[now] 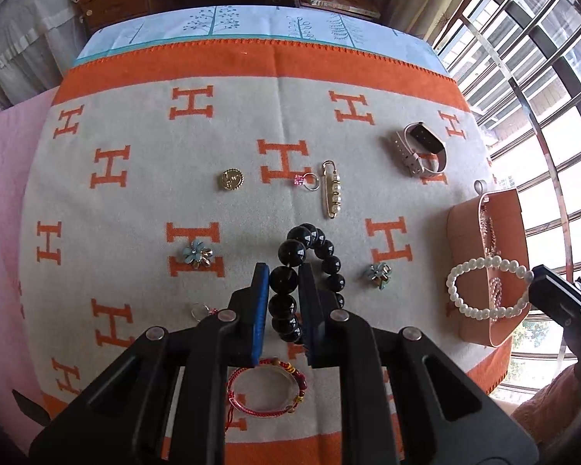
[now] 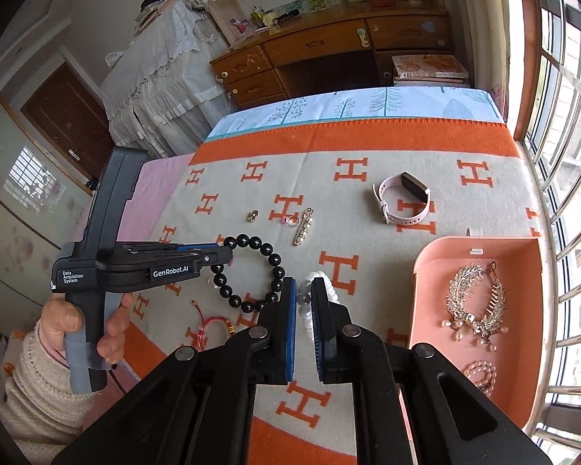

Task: Organize jewelry
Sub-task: 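Grasp the black bead bracelet with the left tool while the right tool grasps the pearl bracelet, then lower the black bead bracelet into the pink tray while the right tool drops the pearl bracelet there, then withdraw both open tools from the tray toward the blue flower brooches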

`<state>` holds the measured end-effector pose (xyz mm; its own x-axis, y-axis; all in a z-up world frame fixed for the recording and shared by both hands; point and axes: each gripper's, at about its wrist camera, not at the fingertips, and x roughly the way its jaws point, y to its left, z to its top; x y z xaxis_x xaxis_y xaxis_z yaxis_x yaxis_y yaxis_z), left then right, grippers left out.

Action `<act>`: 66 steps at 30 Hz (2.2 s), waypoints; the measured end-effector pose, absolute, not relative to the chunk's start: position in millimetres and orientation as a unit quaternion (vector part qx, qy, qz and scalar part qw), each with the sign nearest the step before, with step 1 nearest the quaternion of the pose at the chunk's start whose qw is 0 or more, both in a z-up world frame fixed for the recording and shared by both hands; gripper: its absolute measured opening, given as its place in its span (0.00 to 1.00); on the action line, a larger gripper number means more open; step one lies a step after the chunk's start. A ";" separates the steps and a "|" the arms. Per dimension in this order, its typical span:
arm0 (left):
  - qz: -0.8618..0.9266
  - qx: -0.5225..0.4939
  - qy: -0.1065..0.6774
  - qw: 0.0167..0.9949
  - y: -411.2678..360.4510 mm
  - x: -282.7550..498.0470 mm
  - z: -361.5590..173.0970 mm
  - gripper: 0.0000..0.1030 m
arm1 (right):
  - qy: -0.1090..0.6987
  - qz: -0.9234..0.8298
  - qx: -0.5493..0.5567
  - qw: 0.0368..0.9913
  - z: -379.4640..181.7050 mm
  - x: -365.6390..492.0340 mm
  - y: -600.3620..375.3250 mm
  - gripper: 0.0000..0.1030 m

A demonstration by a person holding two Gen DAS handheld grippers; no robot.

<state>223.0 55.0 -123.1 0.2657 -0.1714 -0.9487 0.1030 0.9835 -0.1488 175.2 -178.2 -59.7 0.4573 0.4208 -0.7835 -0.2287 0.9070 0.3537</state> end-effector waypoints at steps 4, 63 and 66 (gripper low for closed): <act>-0.106 -0.014 0.582 0.806 45.6 206.4 -92.2 0.12 | 0.466 0.185 0.119 0.857 -44.5 158.5 -202.6 0.08; -0.154 -0.013 0.526 0.836 -8.5 112.1 -87.8 0.20 | 0.459 0.061 0.176 0.869 -98.1 110.3 -276.4 0.36; -0.141 -0.031 0.520 0.842 10.5 105.7 -88.3 0.41 | 0.452 0.064 0.169 0.873 -100.1 102.4 -263.0 0.36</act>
<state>105.7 10.5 -88.3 0.4185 -0.2696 -0.8673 0.2055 0.9583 -0.1988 102.4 -263.0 -100.1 0.5828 0.2656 -0.7680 0.0403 0.9345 0.3537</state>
